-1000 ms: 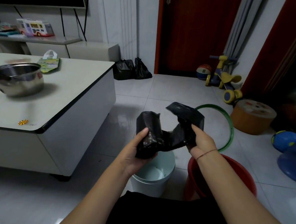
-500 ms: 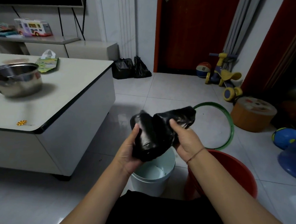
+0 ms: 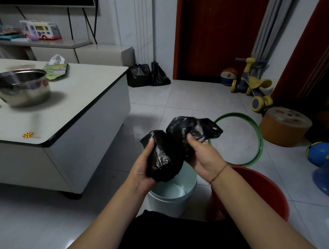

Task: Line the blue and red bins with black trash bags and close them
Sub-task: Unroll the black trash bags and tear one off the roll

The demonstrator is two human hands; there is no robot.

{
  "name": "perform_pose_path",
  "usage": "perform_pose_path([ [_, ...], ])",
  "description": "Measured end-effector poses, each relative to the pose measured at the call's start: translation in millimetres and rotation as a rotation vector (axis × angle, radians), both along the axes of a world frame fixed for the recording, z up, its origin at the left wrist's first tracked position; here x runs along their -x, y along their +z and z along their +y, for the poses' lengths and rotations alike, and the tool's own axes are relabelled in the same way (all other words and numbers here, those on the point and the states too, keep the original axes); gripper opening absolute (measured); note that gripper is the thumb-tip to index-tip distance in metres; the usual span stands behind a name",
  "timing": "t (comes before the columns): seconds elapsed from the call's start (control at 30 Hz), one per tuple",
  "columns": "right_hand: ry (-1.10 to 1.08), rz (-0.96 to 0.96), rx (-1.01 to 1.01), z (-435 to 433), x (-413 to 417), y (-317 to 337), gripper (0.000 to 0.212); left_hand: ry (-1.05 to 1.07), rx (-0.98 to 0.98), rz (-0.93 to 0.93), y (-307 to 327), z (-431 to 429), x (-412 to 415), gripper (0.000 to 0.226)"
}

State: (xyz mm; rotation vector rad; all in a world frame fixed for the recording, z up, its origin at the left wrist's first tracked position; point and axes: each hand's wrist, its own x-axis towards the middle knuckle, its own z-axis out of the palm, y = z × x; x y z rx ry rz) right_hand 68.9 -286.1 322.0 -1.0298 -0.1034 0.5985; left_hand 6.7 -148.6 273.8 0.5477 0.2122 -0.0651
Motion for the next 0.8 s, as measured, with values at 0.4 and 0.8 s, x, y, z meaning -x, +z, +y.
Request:
perform_pose_path([
  [0.4,0.084,0.115,0.066,-2.4,3.1,-7.0,0.016,-0.01,-0.04,-0.002,1.2,-2.7,-1.1,0.052],
  [0.8,0.042,0.078,0.07,-1.1,4.1,-8.1,0.022,-0.003,-0.014,-0.029,0.1,-3.3,-0.1,0.054],
])
